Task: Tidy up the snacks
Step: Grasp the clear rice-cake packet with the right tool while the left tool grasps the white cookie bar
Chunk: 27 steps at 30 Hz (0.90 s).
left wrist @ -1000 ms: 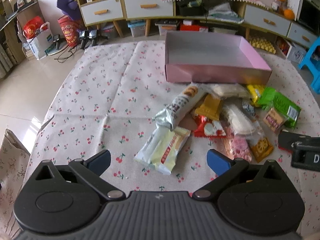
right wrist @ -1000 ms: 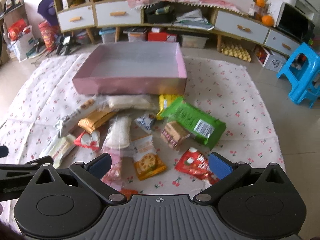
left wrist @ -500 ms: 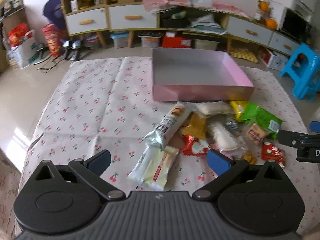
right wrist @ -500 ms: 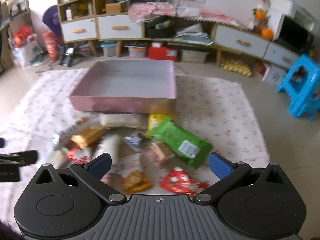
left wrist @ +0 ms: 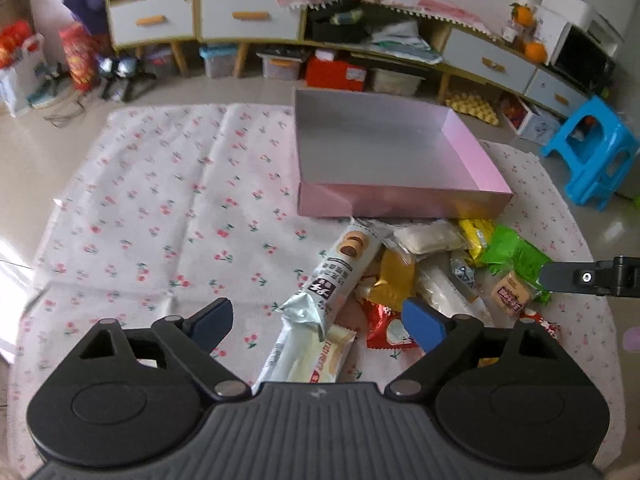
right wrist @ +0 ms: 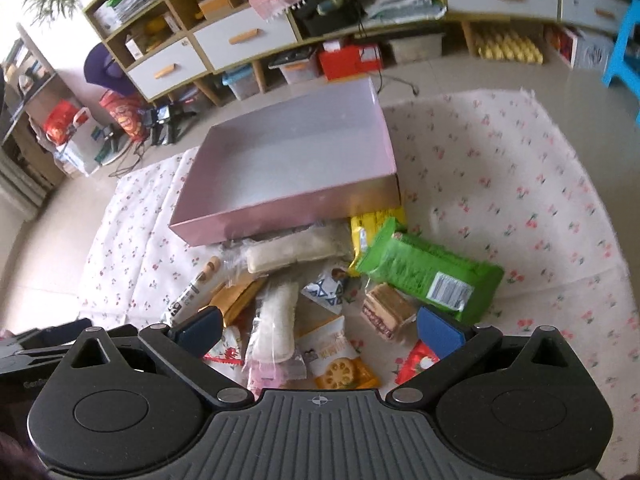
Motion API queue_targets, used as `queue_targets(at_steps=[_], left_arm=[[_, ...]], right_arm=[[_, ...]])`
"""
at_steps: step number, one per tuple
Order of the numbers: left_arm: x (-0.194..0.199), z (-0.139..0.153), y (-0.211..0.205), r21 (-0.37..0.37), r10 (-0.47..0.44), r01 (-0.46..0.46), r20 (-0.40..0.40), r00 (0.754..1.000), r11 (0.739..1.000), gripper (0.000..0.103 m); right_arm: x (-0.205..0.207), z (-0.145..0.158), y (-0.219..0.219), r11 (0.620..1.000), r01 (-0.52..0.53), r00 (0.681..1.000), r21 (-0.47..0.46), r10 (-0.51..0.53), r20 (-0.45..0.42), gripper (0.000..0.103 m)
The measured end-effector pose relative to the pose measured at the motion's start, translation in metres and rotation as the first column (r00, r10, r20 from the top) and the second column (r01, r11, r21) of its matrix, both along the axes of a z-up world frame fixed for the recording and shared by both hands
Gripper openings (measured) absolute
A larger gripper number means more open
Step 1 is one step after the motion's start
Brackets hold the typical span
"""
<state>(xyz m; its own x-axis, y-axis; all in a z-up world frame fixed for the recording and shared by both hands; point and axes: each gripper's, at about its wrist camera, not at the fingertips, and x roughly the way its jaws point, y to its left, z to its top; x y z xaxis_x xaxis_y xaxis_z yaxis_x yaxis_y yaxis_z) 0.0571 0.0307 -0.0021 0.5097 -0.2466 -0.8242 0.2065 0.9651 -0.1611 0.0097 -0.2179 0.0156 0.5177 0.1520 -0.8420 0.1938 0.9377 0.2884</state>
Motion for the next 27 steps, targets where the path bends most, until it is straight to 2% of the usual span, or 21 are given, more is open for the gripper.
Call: queue_targets(at_steps=[6, 11, 16, 20, 25, 27], left_arm=[[0.022, -0.017, 0.009, -0.054, -0.03, 0.028, -0.03, 0.999, 0.998, 0.079], [0.036, -0.033, 0.015, -0.138, -0.123, 0.119, -0.026, 0.992, 0.983, 0.057], [0.039, -0.042, 0.012, -0.153, -0.204, 0.2, -0.014, 0.979, 0.968, 0.048], [0.042, -0.05, 0.006, -0.122, -0.242, 0.238, -0.019, 0.97, 0.964, 0.045], [0.045, -0.056, 0.001, -0.094, -0.251, 0.248, -0.017, 0.968, 0.964, 0.041], [0.047, -0.059, -0.002, -0.086, -0.255, 0.253, -0.017, 0.967, 0.964, 0.041]], right_arm=[[0.015, -0.015, -0.012, 0.997, 0.001, 1.0, 0.083, -0.001, -0.002, 0.101], [0.024, -0.031, -0.012, 0.972, -0.032, 0.999, 0.233, 0.033, 0.0, 0.094], [0.03, -0.039, 0.002, 0.972, -0.071, 0.997, 0.223, 0.077, -0.017, 0.073], [0.036, -0.045, 0.011, 0.972, -0.09, 0.994, 0.215, 0.1, -0.039, 0.066], [0.042, -0.054, 0.02, 0.983, -0.087, 0.991, 0.162, 0.102, -0.082, 0.049], [0.044, -0.058, 0.022, 0.986, -0.079, 0.99, 0.149, 0.095, -0.103, 0.048]])
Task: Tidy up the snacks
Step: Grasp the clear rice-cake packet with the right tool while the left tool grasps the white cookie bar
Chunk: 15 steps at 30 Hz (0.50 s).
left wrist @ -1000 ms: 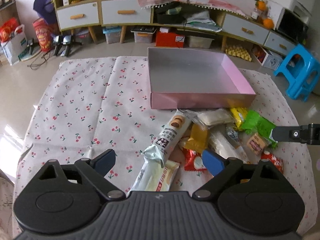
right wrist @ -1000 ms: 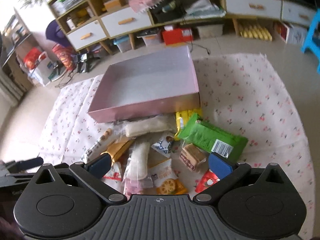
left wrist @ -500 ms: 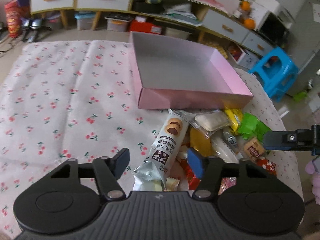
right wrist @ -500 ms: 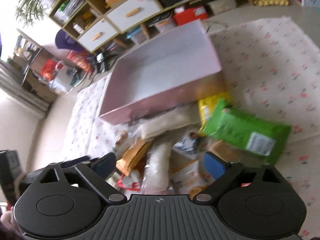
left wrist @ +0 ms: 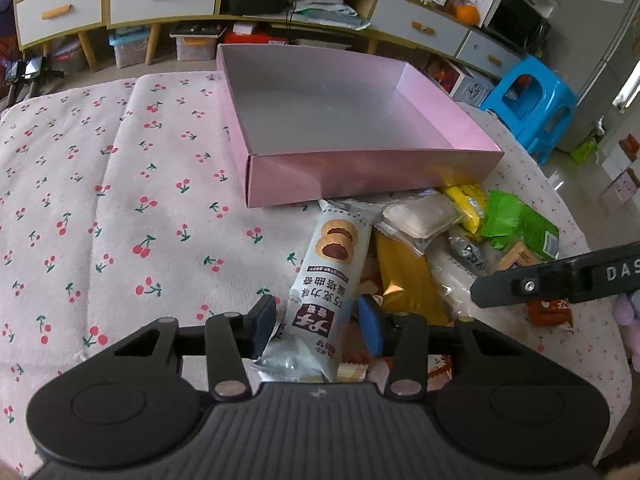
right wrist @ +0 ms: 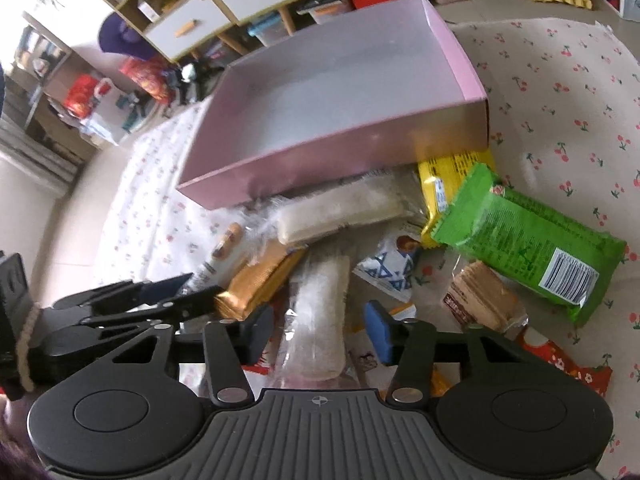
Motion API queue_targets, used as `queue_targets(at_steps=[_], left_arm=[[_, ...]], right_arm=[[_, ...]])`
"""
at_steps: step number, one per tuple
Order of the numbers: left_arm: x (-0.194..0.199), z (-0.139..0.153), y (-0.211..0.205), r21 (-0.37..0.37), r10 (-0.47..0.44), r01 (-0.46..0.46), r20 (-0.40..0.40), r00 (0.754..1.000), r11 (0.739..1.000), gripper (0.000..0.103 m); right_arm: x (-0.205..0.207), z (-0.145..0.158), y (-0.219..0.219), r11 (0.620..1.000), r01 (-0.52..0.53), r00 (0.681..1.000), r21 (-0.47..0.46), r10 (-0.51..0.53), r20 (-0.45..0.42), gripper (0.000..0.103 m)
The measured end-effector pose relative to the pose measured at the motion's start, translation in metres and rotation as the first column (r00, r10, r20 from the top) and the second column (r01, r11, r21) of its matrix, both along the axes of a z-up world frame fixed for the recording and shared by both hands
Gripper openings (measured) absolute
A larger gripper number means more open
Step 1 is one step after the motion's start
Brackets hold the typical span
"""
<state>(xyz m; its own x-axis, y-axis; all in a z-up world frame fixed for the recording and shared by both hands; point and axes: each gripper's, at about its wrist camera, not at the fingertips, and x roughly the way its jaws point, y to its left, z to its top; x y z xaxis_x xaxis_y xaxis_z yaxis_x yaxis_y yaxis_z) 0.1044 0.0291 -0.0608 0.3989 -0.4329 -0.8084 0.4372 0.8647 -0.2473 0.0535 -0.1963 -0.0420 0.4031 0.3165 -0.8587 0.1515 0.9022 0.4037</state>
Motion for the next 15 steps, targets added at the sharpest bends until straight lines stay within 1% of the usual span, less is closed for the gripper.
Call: queue_targets(at_steps=[12, 15], left_arm=[[0.004, -0.004, -0.015, 0.085, 0.031, -0.033, 0.029, 0.999, 0.996, 0.04], [0.003, -0.004, -0.018, 0.106, 0.031, -0.035, 0.039, 0.999, 0.994, 0.039]], right_arm=[[0.007, -0.015, 0.012, 0.999, -0.002, 0.999, -0.032, 0.001, -0.053, 0.048], [0.008, -0.016, 0.018, 0.997, -0.015, 0.999, -0.071, 0.012, -0.046, 0.041]])
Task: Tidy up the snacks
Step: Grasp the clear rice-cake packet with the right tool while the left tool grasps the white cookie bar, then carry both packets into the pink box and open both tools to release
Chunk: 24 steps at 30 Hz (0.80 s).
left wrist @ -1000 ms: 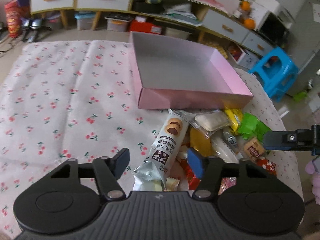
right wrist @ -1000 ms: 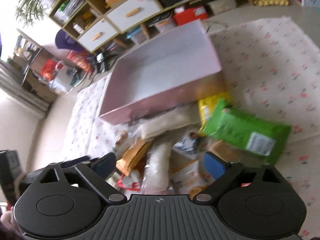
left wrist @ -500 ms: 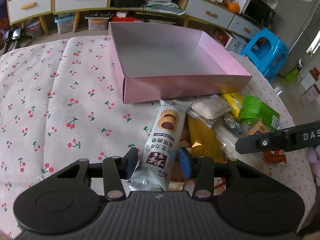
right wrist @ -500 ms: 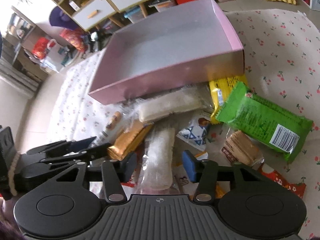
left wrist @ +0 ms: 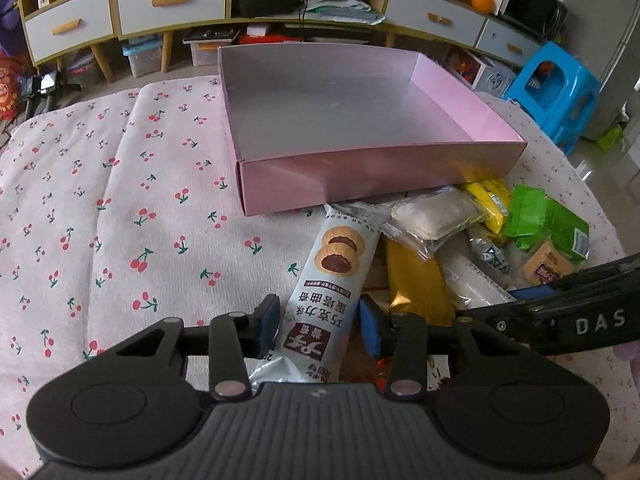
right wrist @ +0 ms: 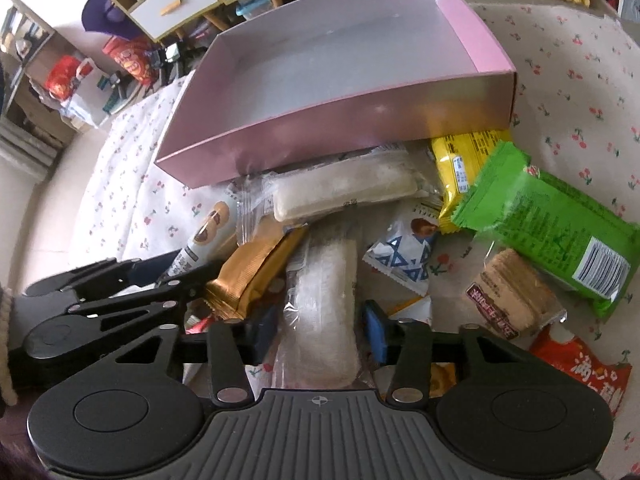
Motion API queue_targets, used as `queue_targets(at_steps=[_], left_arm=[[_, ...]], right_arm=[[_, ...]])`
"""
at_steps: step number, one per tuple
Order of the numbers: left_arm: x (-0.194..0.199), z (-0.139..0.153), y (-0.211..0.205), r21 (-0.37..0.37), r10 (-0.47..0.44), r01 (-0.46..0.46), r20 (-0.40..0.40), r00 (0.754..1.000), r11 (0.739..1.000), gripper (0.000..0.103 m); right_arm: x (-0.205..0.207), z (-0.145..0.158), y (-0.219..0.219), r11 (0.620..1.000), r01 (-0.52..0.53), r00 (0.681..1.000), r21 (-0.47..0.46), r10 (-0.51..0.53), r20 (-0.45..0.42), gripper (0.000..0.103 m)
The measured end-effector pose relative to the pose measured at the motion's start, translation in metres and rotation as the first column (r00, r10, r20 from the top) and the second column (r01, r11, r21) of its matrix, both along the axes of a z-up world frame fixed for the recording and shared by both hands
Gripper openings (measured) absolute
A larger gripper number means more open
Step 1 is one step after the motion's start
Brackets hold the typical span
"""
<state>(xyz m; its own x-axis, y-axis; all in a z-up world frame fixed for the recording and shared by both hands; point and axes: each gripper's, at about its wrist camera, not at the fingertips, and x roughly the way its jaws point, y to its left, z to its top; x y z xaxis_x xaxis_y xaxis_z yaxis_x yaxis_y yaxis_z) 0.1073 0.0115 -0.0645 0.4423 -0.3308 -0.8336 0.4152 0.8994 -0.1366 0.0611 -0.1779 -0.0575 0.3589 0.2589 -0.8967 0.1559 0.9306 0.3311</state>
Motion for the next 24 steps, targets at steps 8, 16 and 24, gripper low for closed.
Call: queue_targets(at_steps=[8, 16, 24], left_arm=[[0.001, 0.002, -0.003, 0.018, 0.046, -0.045, -0.035, 0.998, 0.999, 0.036], [-0.008, 0.008, -0.008, 0.058, 0.073, -0.072, -0.007, 0.997, 0.996, 0.031], [-0.011, 0.017, 0.0, 0.022, 0.1, -0.1, -0.022, 0.995, 0.995, 0.029]], right_arm=[[-0.003, 0.001, 0.0, 1.0, 0.007, 1.0, -0.012, -0.007, 0.011, 0.033], [-0.007, 0.008, -0.008, 1.0, 0.008, 1.0, -0.011, -0.008, 0.019, 0.03], [-0.02, 0.025, -0.024, 0.999, 0.03, 0.998, 0.027, -0.031, 0.053, 0.03]])
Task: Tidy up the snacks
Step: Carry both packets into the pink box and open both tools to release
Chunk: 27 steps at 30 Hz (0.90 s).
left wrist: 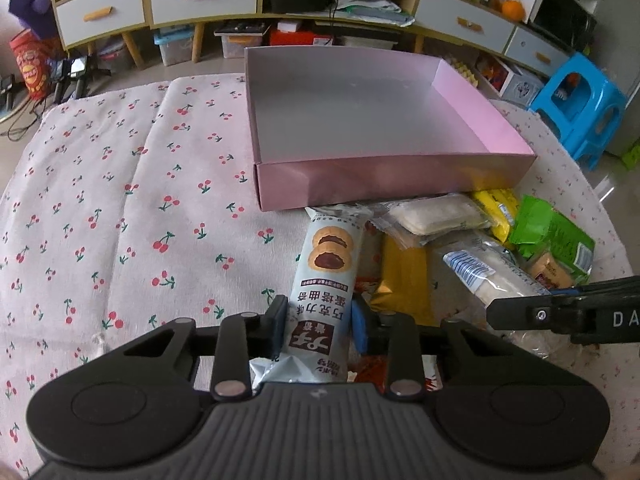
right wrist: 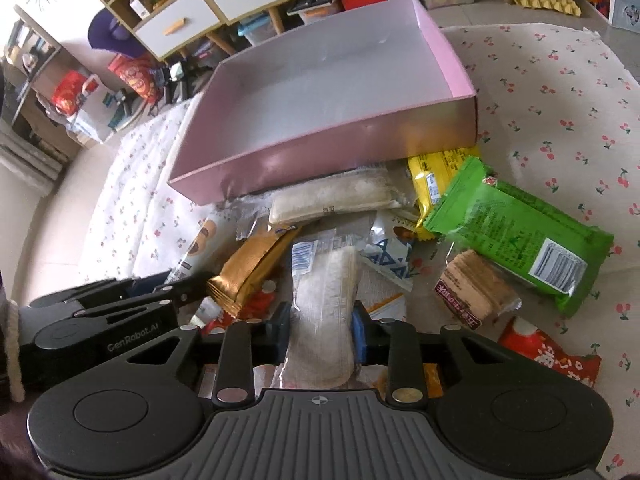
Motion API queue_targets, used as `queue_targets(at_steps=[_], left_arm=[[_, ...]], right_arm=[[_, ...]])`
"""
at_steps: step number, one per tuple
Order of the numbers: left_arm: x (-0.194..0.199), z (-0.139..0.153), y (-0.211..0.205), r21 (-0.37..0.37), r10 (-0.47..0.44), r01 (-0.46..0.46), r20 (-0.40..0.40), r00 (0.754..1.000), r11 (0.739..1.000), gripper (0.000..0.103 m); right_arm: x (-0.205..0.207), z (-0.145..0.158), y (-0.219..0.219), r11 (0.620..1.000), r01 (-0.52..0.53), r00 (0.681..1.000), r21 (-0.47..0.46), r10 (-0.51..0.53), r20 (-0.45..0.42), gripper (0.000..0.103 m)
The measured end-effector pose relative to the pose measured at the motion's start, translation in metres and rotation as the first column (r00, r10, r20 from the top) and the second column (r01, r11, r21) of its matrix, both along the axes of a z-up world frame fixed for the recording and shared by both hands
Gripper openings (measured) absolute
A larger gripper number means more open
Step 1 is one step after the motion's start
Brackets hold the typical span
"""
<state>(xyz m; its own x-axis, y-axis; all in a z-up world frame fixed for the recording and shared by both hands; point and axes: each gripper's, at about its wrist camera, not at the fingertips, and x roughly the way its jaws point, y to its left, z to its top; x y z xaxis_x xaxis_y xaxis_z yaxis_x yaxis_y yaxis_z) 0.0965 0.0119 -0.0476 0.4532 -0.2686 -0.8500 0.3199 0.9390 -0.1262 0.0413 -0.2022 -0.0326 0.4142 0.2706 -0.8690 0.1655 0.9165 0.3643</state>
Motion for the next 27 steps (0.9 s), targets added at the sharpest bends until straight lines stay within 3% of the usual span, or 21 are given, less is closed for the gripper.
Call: queue_targets(at_steps=[12, 18, 24, 27], left_arm=[[-0.007, 0.021, 0.01, -0.077, 0.023, -0.021, 0.029, 0.999, 0.997, 0.029], [-0.011, 0.035, 0.014, -0.125, 0.038, -0.029, 0.075, 0.996, 0.992, 0.029], [0.003, 0.04, 0.009, -0.15, 0.098, -0.082, 0.108, 0.989, 0.985, 0.029], [0.011, 0.043, 0.002, -0.138, 0.106, -0.089, 0.127, 0.986, 0.986, 0.029]], right_arm=[[-0.01, 0.029, -0.011, 0.997, 0.054, 0.994, 0.054, -0.059, 0.089, 0.029], [-0.006, 0.029, -0.013, 0.991, 0.085, 0.992, 0.101, -0.094, 0.089, 0.029], [0.005, 0.037, -0.015, 0.985, 0.108, 0.984, 0.136, -0.125, 0.127, 0.029], [0.016, 0.042, -0.016, 0.987, 0.119, 0.98, 0.111, -0.134, 0.148, 0.029]])
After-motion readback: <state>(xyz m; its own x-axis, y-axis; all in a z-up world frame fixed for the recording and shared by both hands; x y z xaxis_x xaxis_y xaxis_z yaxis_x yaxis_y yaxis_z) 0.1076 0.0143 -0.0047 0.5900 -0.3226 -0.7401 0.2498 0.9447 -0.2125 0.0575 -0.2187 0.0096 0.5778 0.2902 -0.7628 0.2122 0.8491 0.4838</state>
